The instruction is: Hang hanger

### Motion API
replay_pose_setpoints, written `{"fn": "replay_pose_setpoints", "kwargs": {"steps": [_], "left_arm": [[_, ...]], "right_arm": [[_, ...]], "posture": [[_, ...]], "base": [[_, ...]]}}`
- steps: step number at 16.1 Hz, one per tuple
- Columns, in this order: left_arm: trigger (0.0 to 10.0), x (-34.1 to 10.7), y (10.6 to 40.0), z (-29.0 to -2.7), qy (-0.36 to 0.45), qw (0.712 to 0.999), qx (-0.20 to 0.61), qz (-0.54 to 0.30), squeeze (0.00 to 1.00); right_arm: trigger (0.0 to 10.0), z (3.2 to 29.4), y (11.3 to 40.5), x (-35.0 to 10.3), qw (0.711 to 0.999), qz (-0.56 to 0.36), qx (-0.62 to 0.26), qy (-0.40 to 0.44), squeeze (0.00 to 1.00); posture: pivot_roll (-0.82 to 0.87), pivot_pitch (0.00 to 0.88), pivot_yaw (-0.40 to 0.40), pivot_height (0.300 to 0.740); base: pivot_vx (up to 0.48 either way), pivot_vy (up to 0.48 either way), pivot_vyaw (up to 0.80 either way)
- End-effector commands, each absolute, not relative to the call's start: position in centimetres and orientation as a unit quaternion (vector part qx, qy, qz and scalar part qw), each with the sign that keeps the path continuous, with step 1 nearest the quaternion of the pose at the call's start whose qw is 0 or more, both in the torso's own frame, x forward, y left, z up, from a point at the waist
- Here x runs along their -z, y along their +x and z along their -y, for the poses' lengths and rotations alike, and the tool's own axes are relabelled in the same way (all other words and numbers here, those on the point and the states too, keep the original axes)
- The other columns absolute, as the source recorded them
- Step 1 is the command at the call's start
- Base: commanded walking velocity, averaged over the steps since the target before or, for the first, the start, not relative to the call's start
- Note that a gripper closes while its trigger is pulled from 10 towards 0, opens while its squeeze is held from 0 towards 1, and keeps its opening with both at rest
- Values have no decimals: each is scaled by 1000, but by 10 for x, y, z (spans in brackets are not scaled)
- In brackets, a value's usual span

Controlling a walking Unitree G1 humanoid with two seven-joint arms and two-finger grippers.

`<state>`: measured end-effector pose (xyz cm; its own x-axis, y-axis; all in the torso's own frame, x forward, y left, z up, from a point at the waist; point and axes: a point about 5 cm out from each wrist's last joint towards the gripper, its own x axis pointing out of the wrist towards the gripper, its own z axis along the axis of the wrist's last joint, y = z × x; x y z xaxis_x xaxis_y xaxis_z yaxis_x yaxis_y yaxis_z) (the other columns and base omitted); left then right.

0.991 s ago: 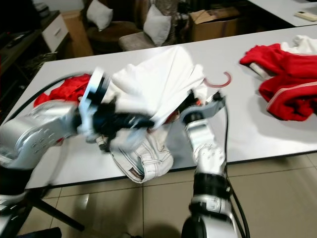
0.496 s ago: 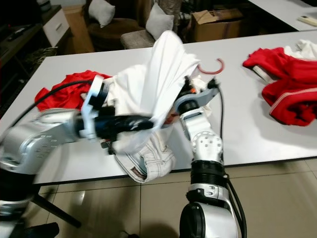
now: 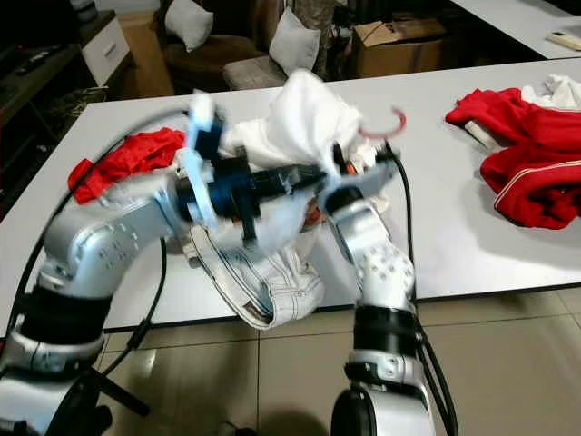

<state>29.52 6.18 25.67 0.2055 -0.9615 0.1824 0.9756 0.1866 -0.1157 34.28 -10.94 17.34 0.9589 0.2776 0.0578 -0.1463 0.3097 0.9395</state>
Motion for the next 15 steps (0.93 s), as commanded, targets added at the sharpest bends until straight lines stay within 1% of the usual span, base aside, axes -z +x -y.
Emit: {"fn": "replay_pose_setpoints", "kwargs": {"steps": [1,2,3,4,5,6,7,8,9,10,11,12,13,14,15], "left_arm": [[275,-266,303,-68,-100,791,601,55,0],[0,-270,309,-71,-105,805,581,64,0],[0,-274,312,-72,-110,808,575,70,0],[0,-277,309,-71,-110,800,584,74,0],[0,-277,306,-69,-107,793,595,74,0],[0,-277,303,-67,-105,787,604,73,0],[0,-275,299,-65,-103,781,612,69,0],[0,-266,298,-64,-75,787,609,54,0],[0,-259,298,-65,-50,792,607,42,0],[1882,-256,296,-66,-32,790,611,35,0],[4863,-254,292,-66,-21,787,617,26,0],[10000,-251,287,-65,-25,775,632,8,0],[10000,-248,285,-66,-15,771,636,-2,675],[10000,-246,285,-68,-31,773,633,-4,1000],[10000,-245,286,-72,-36,775,630,-5,1000]], "right_arm": [[10000,98,337,-178,786,-59,-160,595,0],[10000,101,334,-183,765,-54,-166,620,0],[10000,100,331,-183,790,-64,-173,585,0],[10000,98,327,-190,739,-54,-192,643,0],[10000,101,329,-178,796,-89,-150,580,0],[10000,100,327,-174,810,-97,-153,557,0],[10000,100,326,-181,748,-74,-163,639,0],[10000,102,325,-171,798,-102,-140,578,0],[10000,102,323,-182,741,-73,-150,650,0],[10000,105,324,-175,818,-91,-136,552,0],[10000,106,324,-167,851,-106,-130,497,0],[10000,109,324,-171,788,-85,-124,598,0],[10000,115,324,-172,773,-71,-114,620,0],[10000,118,323,-169,800,-73,-106,586,0],[10000,120,323,-169,804,-72,-101,582,0]], "posture": [[-108,0,138,740],[-108,0,138,740],[-110,0,138,740],[-110,0,137,740],[-109,0,135,740],[-110,0,134,740],[-110,0,133,740],[-109,0,129,740],[-109,0,129,740],[-111,0,130,740],[-113,0,133,740],[-113,0,134,740],[-113,0,134,740],[-118,0,140,740],[-121,0,142,740]], "base": [[0,0,0],[0,0,0],[0,0,0],[0,0,0],[0,0,0],[0,0,0],[0,0,0],[0,0,0],[0,0,0],[0,0,0],[0,0,0],[0,0,0],[0,0,0],[0,0,0],[0,0,0]]}}
